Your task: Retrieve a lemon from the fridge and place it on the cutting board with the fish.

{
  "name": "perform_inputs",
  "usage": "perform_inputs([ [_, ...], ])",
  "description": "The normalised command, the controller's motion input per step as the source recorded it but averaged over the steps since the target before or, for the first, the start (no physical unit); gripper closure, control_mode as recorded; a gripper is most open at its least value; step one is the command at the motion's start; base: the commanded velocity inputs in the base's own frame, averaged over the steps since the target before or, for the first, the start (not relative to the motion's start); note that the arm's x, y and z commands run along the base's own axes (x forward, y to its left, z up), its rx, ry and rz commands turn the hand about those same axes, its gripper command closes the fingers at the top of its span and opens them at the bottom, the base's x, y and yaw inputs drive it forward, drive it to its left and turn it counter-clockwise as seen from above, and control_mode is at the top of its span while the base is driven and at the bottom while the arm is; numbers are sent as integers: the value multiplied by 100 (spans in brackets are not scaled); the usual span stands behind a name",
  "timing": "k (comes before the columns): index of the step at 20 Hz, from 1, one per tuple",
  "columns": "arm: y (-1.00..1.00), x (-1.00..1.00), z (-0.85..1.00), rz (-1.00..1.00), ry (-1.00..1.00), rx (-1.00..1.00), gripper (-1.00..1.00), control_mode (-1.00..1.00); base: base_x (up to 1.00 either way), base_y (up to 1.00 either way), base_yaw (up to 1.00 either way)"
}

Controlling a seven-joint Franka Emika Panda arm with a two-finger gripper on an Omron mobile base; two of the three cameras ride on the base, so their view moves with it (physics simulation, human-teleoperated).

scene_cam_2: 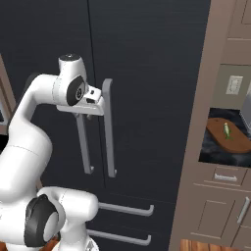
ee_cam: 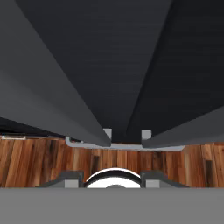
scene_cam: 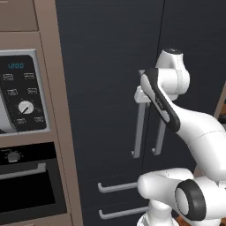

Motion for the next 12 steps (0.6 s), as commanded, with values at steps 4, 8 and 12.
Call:
perform_inputs([
  [4, 0, 0, 0, 0, 0, 0, -100, 100, -12, 0, 0],
  [8, 0, 0, 0, 0, 0, 0, -100, 100, -38, 0, -1],
  [12, 0, 0, 0, 0, 0, 0, -100, 100, -42, 0, 0],
])
